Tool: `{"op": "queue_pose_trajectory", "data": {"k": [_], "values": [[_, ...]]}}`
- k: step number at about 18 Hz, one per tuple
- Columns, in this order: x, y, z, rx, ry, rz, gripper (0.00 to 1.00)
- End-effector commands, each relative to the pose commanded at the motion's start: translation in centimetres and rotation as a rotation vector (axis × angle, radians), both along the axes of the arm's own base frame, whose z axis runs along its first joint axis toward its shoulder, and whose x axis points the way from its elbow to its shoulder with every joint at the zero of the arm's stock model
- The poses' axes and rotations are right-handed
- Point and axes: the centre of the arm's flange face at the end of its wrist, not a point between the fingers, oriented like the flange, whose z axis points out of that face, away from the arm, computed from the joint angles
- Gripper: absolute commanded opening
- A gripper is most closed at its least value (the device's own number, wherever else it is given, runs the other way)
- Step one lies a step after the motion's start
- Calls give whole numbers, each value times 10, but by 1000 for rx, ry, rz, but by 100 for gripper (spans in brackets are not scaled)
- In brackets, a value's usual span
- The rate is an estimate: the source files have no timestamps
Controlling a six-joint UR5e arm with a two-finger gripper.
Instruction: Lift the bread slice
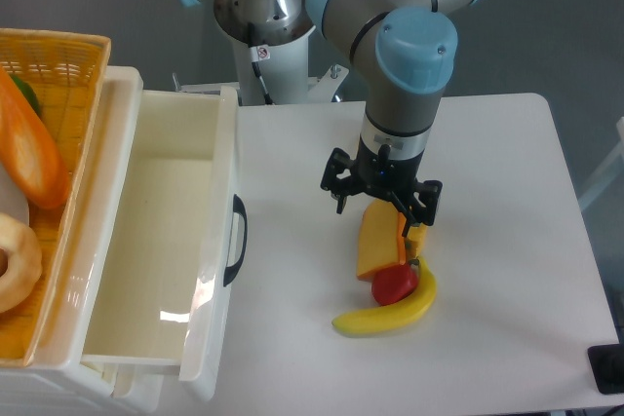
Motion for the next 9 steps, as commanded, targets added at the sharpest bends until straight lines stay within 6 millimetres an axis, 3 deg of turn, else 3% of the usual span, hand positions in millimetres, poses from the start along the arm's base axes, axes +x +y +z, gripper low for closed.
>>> {"op": "queue_pose_trajectory", "data": {"k": [5,9], "values": [[-2,-2,-4,-2,-6,6,100],[4,-5,-19,-18,-35,13,100]]}}
